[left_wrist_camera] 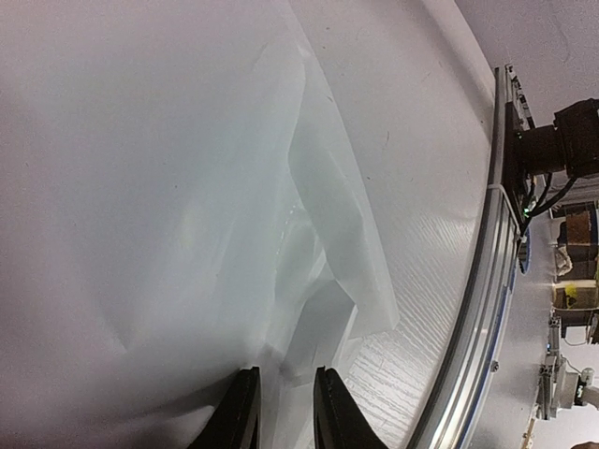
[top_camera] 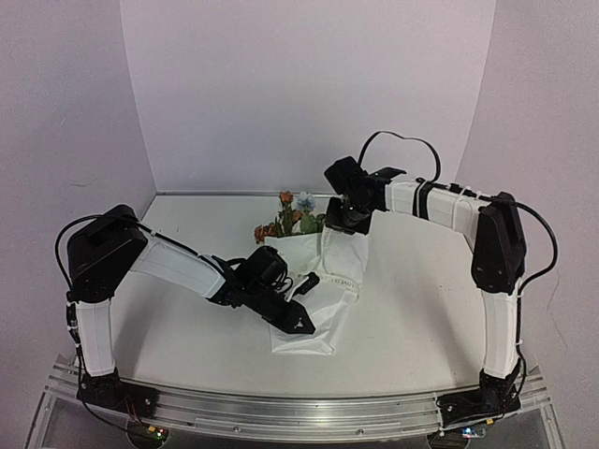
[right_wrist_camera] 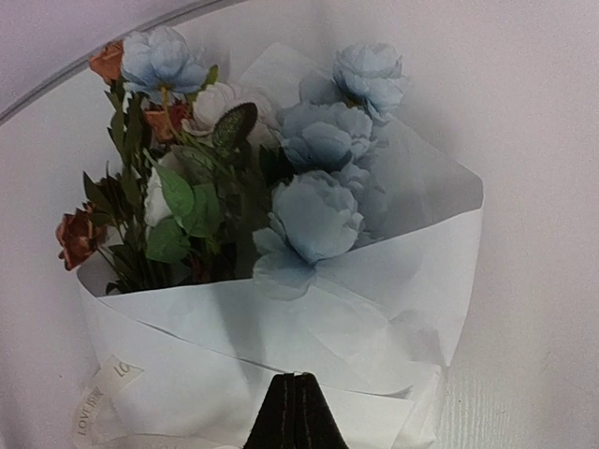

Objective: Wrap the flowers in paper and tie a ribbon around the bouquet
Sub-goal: Cross the ribbon over the folded bouquet.

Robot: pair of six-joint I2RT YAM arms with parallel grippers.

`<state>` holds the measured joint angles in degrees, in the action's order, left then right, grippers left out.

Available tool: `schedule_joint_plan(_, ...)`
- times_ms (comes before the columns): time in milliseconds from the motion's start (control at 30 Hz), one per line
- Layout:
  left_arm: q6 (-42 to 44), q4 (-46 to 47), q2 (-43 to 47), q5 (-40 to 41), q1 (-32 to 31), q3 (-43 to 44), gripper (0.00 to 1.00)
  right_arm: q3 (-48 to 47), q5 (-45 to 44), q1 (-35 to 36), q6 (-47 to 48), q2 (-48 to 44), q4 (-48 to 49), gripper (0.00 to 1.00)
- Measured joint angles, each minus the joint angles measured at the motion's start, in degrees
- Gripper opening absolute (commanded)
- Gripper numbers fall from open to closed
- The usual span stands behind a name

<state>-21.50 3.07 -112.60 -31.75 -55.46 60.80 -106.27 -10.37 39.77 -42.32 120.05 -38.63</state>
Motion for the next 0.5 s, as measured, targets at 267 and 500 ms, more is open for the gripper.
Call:
schedule_joint_plan(267, -0.01, 0.0, 0.0, 0.08, 0.0, 0.0, 0.22, 5.96, -0.51, 0.01, 1.29, 0.0, 0.06, 0.0)
schedule_joint_plan(500, -0.05, 0.0, 0.0, 0.51, 0.0, 0.03, 0.21, 6.56, -0.54, 1.02, 2.13, -0.02, -3.15, 0.0)
